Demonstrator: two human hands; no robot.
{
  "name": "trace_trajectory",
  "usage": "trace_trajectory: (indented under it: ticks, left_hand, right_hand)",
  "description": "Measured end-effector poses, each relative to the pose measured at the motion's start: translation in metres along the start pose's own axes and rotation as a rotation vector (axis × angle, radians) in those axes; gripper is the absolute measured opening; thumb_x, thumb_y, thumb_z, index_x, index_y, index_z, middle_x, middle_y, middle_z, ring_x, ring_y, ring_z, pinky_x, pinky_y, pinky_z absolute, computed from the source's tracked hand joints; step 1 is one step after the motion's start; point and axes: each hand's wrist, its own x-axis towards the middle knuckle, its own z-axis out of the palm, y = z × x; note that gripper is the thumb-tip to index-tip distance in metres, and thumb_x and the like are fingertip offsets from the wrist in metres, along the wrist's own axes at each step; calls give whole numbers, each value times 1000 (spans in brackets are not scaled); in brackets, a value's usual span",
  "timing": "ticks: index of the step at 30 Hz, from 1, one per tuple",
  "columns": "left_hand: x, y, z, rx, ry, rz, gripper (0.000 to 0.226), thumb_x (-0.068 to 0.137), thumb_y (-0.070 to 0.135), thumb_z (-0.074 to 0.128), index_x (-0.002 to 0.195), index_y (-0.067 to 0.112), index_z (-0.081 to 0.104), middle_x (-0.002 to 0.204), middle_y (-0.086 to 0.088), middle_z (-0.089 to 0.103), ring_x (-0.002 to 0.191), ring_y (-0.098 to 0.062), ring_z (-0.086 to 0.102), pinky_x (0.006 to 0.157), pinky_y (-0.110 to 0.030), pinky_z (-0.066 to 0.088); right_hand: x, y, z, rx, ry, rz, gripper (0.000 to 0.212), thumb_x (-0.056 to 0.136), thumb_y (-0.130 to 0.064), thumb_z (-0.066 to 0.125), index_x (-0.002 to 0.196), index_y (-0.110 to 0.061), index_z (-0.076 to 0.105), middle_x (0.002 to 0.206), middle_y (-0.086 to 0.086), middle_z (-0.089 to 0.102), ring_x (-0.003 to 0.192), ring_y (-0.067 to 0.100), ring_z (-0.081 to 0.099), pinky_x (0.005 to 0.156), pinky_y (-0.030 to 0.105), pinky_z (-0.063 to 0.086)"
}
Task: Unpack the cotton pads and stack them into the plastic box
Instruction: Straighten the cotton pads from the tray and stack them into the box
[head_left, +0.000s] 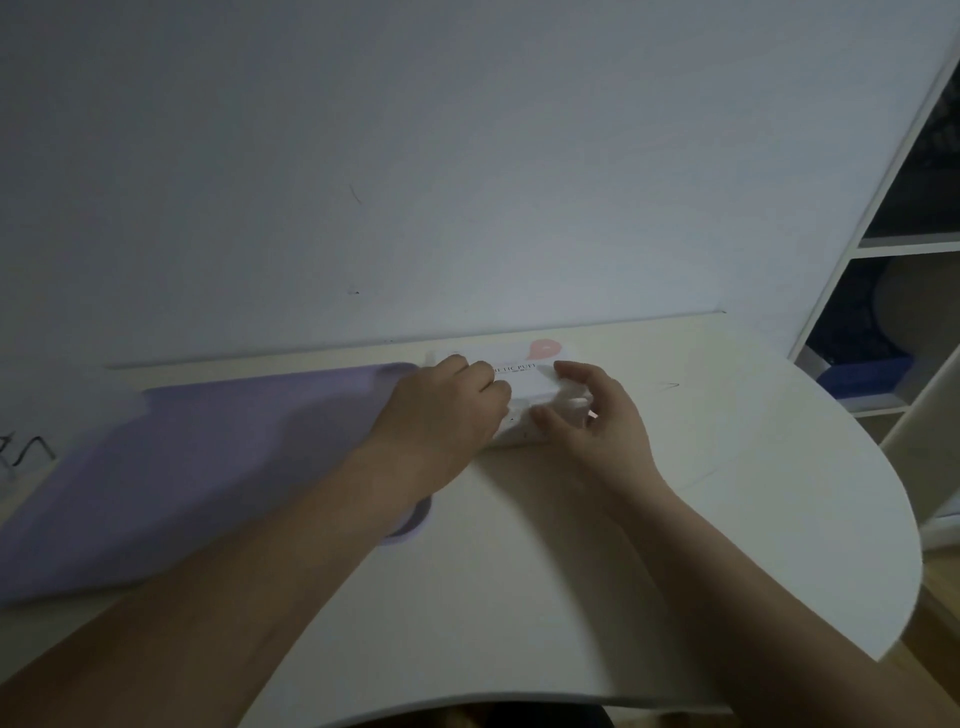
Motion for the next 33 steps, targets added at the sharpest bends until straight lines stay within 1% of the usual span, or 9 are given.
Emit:
trace_trajectory:
  ticks: [6, 9, 15, 17, 19, 21, 25, 30, 33]
  left_hand:
    - [-6, -5, -1, -32, 30, 12, 16, 92, 34, 71, 87, 19, 69, 82, 0, 65, 74, -27, 61, 52, -35, 50]
    - [-4, 0, 2, -32, 50, -29, 15, 90, 31, 69, 81, 19, 66, 79, 0, 62, 72, -27, 59, 50, -36, 48]
    - [-10, 3, 8, -62, 54, -48, 10, 92, 27, 65, 89, 18, 68, 84, 1, 64, 76, -27, 59, 57, -39, 51]
    - [-12, 1, 10, -73, 36, -67, 6, 89, 19, 69, 95, 17, 70, 89, 0, 68, 80, -28, 61, 59, -40, 53]
    - [-13, -1, 13, -100, 4, -120, 30, 81, 4, 75, 110, 13, 73, 106, -6, 75, 92, -33, 69, 69, -40, 60]
    - [-14, -4, 17, -176, -54, -173, 56, 76, -8, 72, 129, 10, 69, 130, -10, 71, 115, -33, 69, 90, -43, 61]
    - [-15, -13, 9, -248, -205, -238, 66, 93, -2, 52, 155, 18, 45, 162, -1, 44, 150, -23, 40, 121, -38, 36]
    - [-36, -35, -8, -265, -261, -461, 56, 92, 19, 60, 147, 16, 48, 159, -2, 44, 147, -24, 40, 116, -37, 39]
    - [-58, -46, -20, -342, -364, -511, 56, 91, 23, 63, 145, 16, 51, 153, -3, 50, 139, -27, 49, 110, -41, 46]
  right_hand:
    - [6, 3, -7, -11, -39, -8, 38, 87, -17, 82, 121, -30, 74, 128, -10, 67, 120, 11, 63, 108, 39, 51]
    - [6, 3, -9, 63, -39, 23, 35, 89, -9, 78, 110, -37, 76, 120, -12, 72, 107, 4, 70, 96, 29, 54]
    - [4, 2, -8, 106, -35, 41, 31, 88, -12, 79, 103, -39, 78, 118, -13, 73, 111, 18, 72, 103, 44, 56]
    - [5, -1, -8, -75, -36, 5, 27, 92, -26, 78, 116, -40, 76, 139, -14, 64, 134, 20, 60, 110, 41, 49]
    - [7, -4, -6, -487, -14, -54, 42, 97, -39, 72, 138, -39, 66, 168, -1, 39, 156, 23, 35, 118, 44, 40]
    - [7, -9, 4, -742, 12, -184, 53, 97, -35, 70, 149, -29, 57, 174, 13, 26, 161, 33, 24, 123, 53, 33]
    - [0, -14, 29, -787, -21, -432, 54, 89, -19, 72, 142, -18, 62, 163, 18, 47, 155, 40, 37, 123, 62, 32]
    - [-12, -33, 57, -665, -97, -631, 38, 90, -12, 54, 122, -12, 74, 136, 15, 70, 136, 41, 59, 115, 53, 47]
    - [-22, -50, 84, -548, -254, -693, 36, 92, -25, 47, 110, -13, 77, 120, 8, 75, 113, 36, 68, 89, 43, 60]
